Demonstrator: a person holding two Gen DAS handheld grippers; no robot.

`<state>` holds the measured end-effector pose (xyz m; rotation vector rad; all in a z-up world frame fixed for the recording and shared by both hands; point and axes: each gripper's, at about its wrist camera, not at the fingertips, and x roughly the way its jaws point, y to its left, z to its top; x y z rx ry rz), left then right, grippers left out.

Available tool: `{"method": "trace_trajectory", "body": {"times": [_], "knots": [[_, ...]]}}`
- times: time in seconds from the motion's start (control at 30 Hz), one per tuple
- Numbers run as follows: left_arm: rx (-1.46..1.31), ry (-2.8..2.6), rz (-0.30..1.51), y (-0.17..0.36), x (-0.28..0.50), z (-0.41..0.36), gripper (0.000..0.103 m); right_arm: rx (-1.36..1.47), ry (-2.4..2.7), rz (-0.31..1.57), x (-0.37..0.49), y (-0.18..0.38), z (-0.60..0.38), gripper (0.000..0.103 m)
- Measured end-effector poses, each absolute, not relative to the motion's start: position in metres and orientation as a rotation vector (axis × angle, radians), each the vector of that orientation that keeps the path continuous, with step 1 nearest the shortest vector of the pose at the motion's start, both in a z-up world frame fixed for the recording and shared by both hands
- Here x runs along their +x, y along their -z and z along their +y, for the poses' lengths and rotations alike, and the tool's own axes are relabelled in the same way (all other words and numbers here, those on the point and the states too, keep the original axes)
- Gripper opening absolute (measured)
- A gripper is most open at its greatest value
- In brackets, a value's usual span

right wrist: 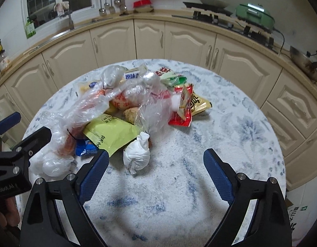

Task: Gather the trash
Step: 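Grasp a clear plastic bag with the left tool while the right tool grasps a white tissue, then carry the plastic bag and tissue in both tools toward the blue bin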

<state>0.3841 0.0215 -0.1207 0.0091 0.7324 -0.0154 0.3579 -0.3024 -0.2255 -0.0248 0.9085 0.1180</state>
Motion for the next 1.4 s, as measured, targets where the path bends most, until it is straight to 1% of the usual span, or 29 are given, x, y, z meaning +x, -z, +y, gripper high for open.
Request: {"method": "trace_trajectory", "body": {"times": [0.2, 0.27, 0.3, 0.4, 0.47, 0.5, 0.53, 0.6, 0.63, 0.67, 0.7, 0.73, 0.8, 0.83, 0.87, 0.9, 0.93, 1.0, 1.03, 1.2, 1.4], "knots": [[0.034, 0.026, 0.746, 0.135, 0.412, 0.014, 0.102, -0.027, -0.14, 0.941, 0.365, 0.238, -0.304, 0.092], [0.057, 0.022, 0.777, 0.145, 0.426, 0.009, 0.102, -0.016, -0.151, 0.966, 0.371, 0.245, -0.306, 0.085], [0.065, 0.023, 0.79, 0.149, 0.433, 0.006, 0.102, -0.008, -0.165, 0.982, 0.375, 0.249, -0.308, 0.079], [0.094, 0.03, 0.814, 0.158, 0.453, -0.002, 0.102, 0.016, -0.207, 0.999, 0.381, 0.254, -0.31, 0.075], [0.104, 0.047, 0.816, 0.158, 0.462, -0.006, 0.102, 0.024, -0.235, 1.0, 0.384, 0.255, -0.309, 0.07], [0.109, 0.057, 0.819, 0.158, 0.466, -0.007, 0.102, 0.033, -0.247, 1.003, 0.386, 0.256, -0.309, 0.066], [0.111, 0.062, 0.825, 0.157, 0.469, -0.007, 0.102, 0.046, -0.262, 1.01, 0.388, 0.257, -0.31, 0.059], [0.093, 0.088, 0.843, 0.155, 0.473, -0.004, 0.102, 0.066, -0.288, 1.018, 0.39, 0.259, -0.308, 0.05], [0.078, 0.107, 0.847, 0.155, 0.475, -0.001, 0.102, 0.063, -0.292, 1.017, 0.39, 0.259, -0.306, 0.047], [0.075, 0.117, 0.849, 0.156, 0.475, 0.002, 0.101, 0.057, -0.293, 1.013, 0.39, 0.258, -0.305, 0.047], [0.086, 0.123, 0.855, 0.159, 0.477, 0.004, 0.094, 0.047, -0.296, 1.005, 0.388, 0.259, -0.302, 0.045], [0.103, 0.129, 0.863, 0.162, 0.478, 0.003, 0.076, 0.043, -0.296, 1.003, 0.388, 0.26, -0.3, 0.044], [0.091, 0.167, 0.879, 0.168, 0.479, 0.008, 0.057, 0.018, -0.282, 0.985, 0.385, 0.261, -0.296, 0.044], [0.072, 0.187, 0.874, 0.168, 0.477, 0.011, 0.049, 0.008, -0.273, 0.977, 0.383, 0.262, -0.294, 0.041], [0.051, 0.22, 0.874, 0.169, 0.476, 0.014, 0.045, 0.011, -0.269, 0.971, 0.383, 0.262, -0.293, 0.038], [0.041, 0.237, 0.876, 0.169, 0.476, 0.016, 0.038, 0.015, -0.265, 0.969, 0.382, 0.262, -0.294, 0.033], [0.037, 0.245, 0.875, 0.169, 0.474, 0.017, 0.032, 0.029, -0.26, 0.965, 0.382, 0.262, -0.295, 0.032], [0.06, 0.243, 0.858, 0.166, 0.467, 0.022, 0.028, 0.056, -0.265, 0.958, 0.377, 0.261, -0.298, 0.031], [0.059, 0.243, 0.848, 0.166, 0.46, 0.026, 0.027, 0.058, -0.266, 0.955, 0.374, 0.262, -0.298, 0.031], [-0.009, 0.273, 0.842, 0.169, 0.431, 0.047, 0.027, 0.094, -0.279, 0.938, 0.354, 0.258, -0.303, 0.031], [-0.038, 0.241, 0.775, 0.153, 0.378, 0.051, 0.027, 0.129, -0.282, 0.904, 0.333, 0.248, -0.316, 0.031]]}}
